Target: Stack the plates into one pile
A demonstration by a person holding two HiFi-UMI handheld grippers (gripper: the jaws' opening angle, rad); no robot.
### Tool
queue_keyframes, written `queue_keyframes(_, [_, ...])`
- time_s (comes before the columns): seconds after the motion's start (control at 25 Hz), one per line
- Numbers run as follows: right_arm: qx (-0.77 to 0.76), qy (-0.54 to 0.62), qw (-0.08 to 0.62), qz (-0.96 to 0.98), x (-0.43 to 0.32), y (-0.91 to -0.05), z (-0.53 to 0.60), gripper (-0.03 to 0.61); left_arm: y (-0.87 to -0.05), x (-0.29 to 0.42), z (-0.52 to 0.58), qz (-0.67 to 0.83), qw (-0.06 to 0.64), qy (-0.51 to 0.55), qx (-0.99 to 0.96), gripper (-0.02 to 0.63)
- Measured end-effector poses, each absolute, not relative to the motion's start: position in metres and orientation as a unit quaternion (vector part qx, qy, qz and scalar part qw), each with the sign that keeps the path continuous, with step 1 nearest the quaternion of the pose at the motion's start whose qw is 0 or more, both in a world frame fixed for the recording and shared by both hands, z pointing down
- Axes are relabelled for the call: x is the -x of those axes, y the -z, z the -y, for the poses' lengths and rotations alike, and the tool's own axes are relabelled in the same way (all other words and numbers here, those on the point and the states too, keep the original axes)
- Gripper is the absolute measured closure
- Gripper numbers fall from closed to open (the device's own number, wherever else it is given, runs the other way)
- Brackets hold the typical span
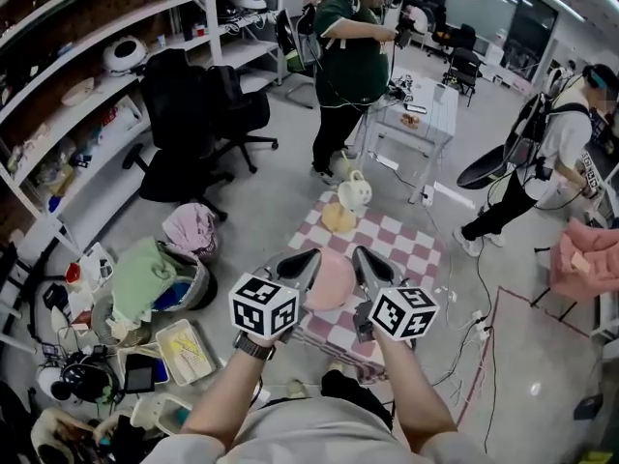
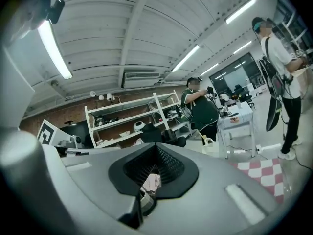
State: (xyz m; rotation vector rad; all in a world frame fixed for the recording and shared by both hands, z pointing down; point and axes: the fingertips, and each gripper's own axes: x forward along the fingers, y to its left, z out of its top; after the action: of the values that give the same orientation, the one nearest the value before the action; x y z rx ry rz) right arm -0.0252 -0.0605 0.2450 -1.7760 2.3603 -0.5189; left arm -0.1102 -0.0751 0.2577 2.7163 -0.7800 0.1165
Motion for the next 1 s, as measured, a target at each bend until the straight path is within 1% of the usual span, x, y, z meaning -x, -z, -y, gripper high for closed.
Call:
queue_keyframes(0.24, [0.588,0.137,0.077,-0.794,0.034,-0.215,0.055,0.569,-0.233,0.118,0.073,0.28,0.128,-0.026,-0.951,0.607])
queue_keyframes(1.0, [0.59,0.131,0.073,-0.793,0.04,-0.214,0.053,0.569,-0.223,0.124,0.073,0.286,0.124,-0.014,-0.95,0.607])
